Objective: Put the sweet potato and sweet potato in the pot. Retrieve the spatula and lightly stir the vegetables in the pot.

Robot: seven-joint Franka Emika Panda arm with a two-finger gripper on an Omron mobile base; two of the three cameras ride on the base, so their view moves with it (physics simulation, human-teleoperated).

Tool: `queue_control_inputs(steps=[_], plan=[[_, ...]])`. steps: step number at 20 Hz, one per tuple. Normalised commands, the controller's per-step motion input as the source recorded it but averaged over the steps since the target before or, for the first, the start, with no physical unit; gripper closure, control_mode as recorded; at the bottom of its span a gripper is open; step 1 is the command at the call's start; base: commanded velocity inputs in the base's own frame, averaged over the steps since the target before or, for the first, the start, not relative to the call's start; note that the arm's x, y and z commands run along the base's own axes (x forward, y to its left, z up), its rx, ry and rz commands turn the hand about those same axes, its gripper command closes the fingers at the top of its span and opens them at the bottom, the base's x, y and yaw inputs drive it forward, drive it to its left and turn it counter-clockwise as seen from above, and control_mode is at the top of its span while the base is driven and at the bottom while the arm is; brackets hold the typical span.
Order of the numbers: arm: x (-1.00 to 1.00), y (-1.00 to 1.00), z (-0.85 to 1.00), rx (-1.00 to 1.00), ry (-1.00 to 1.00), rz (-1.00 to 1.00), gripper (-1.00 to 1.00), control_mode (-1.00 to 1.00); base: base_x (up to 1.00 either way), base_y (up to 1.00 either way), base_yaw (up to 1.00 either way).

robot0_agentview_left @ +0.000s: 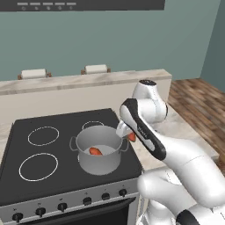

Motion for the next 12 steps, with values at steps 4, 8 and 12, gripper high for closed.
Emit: queue_control_inputs(steps=[4, 8, 12], plan=[[0.70, 1.00, 0.00, -0.07, 0.14, 0.33, 1.00, -1.00, 0.00, 0.00, 0.00], [0.62, 0.80, 0.01, -0.13, 0.29, 0.22, 1.00, -1.00, 0.00, 0.00, 0.00], [0.10, 0.21, -0.45, -0.06, 0.05, 0.08, 1.00, -1.00, 0.00, 0.00, 0.00]])
